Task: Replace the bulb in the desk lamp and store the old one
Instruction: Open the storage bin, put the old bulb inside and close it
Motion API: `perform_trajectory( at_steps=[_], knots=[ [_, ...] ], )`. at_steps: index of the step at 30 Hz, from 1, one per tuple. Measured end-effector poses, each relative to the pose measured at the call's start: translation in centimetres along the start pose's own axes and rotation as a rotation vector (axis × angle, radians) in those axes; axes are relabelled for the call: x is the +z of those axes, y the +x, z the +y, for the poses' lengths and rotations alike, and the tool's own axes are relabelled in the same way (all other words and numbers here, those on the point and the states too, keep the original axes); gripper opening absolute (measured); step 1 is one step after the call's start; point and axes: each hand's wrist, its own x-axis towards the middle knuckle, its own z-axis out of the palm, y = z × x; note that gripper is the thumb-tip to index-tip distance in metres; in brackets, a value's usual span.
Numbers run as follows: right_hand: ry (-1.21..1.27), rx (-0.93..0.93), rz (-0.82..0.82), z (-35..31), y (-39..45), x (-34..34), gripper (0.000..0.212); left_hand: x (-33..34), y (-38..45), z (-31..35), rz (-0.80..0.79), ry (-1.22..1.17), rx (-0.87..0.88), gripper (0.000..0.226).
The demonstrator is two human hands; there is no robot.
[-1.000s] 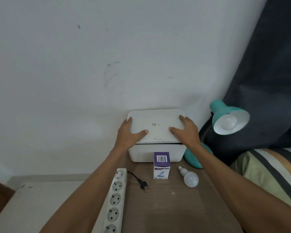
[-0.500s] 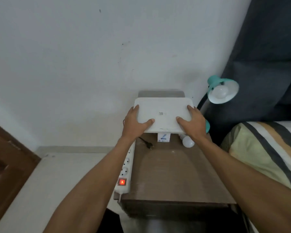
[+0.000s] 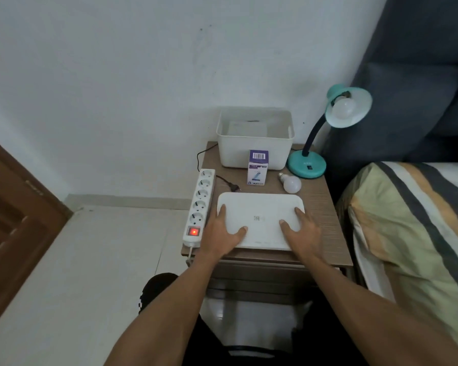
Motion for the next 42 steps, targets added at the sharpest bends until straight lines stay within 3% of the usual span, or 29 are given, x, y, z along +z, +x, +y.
perform_trajectory(
  at_steps=[16,21,28,33,37,42],
  knots=[
    [-0.216,-0.066,0.062,2.1,0.3,2.7,0.063,2.8,-0.1,-0.9,0.056,0.261,0.104,0.093],
    [-0.127,-0.121,0.11,-0.1,4.0,0.9,0.047,1.8,2.9,1.7,0.229,0.138,0.2,0.086],
    [-0.07,-0.208,0.055,-5.1,12.5,-1.1,0.043,-4.5,14.7,6.3,0.391,-0.054,0.286,0.083],
    [-0.158,-0.21,-0.072,-5.3,17.2,0.8,0.052,-8.0,21.9,7.2,0.328,-0.034,0.291,0.107],
    [-0.279,-0.215,-0.085,-4.5,19.1,2.4,0.037,-9.2,25.9,7.2,0.229,-0.036,0.302,0.12],
    [-0.22,-0.225,-0.056,-3.9,19.7,3.0,0.038,-9.3,27.8,6.9,0.161,-0.153,0.437,0.099]
  ],
)
